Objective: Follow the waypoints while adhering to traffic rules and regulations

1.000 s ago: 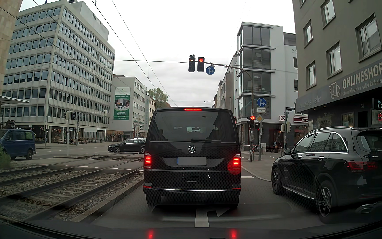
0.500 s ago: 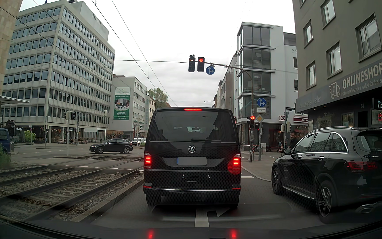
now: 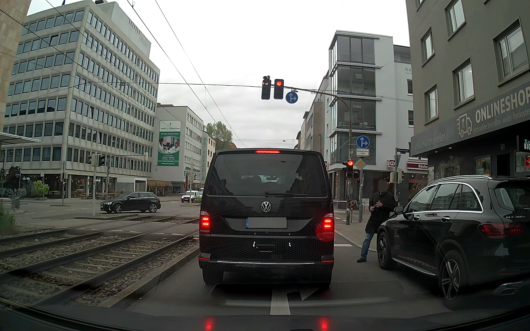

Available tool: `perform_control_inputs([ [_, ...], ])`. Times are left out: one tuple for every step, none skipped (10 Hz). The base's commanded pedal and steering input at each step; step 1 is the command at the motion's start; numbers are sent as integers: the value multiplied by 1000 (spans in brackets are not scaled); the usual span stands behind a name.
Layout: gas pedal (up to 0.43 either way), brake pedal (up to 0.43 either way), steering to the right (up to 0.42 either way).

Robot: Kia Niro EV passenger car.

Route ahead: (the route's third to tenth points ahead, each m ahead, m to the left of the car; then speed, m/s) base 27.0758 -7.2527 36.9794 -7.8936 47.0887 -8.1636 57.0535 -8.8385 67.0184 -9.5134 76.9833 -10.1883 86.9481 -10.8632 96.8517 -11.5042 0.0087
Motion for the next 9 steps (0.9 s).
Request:
perform_control_inputs([
  [0, 287, -10],
  [0, 287, -10],
  [0, 287, -10],
  [0, 287, -10],
  [0, 287, -10],
  [0, 287, -10],
  [0, 293, -10],
  [0, 293, -10],
  [0, 293, -10],
])
